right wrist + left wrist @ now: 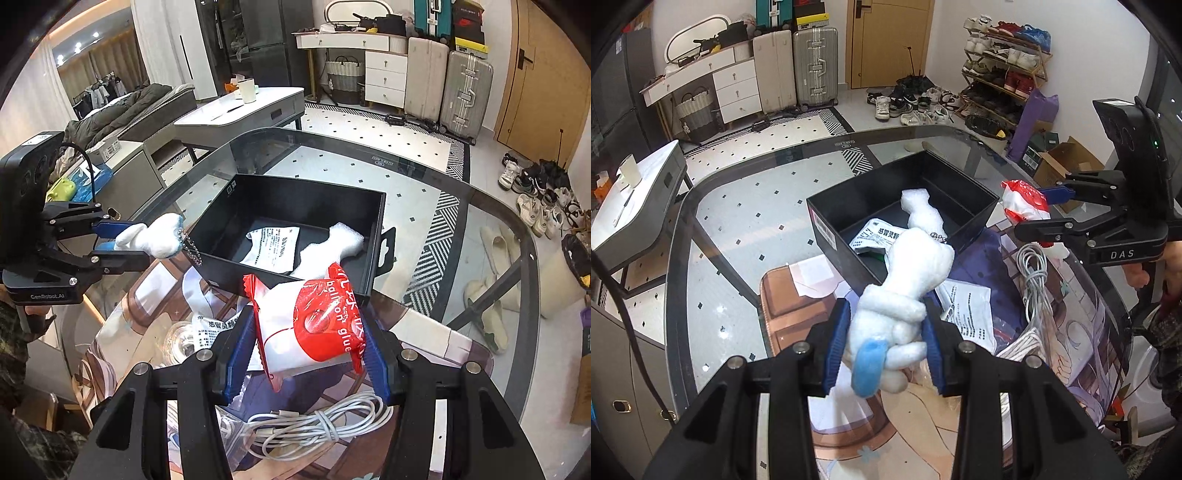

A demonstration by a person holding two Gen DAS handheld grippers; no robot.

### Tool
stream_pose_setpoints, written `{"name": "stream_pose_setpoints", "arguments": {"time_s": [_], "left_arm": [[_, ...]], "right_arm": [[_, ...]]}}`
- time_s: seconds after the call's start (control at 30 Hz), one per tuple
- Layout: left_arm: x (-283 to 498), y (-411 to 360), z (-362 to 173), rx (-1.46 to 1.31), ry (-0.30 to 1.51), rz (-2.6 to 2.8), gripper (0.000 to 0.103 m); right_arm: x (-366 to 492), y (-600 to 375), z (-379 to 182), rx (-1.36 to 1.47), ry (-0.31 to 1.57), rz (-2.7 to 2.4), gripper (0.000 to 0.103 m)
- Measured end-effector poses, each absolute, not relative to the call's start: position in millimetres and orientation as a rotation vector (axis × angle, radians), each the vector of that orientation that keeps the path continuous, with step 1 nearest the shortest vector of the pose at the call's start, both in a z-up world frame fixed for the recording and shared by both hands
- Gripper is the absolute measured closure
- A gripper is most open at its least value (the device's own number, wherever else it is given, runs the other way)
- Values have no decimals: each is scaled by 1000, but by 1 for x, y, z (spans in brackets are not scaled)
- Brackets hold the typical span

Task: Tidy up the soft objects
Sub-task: 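Carry the plush toy with the left gripper while the right gripper carries the red bag toward the box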

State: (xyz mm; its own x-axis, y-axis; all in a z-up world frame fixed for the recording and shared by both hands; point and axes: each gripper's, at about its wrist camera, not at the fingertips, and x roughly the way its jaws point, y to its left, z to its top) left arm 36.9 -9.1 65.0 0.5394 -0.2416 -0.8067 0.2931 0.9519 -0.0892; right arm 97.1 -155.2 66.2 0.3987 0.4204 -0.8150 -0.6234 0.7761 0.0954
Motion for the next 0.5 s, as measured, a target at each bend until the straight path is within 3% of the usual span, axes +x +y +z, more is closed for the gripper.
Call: {"name": "stream_pose_setpoints", "arguments": {"time_s": [0.5], "left_arm": [[61, -17, 80, 53, 913, -289, 66]], "right_arm": [[132, -149, 92, -239, 926, 669, 48]]}}
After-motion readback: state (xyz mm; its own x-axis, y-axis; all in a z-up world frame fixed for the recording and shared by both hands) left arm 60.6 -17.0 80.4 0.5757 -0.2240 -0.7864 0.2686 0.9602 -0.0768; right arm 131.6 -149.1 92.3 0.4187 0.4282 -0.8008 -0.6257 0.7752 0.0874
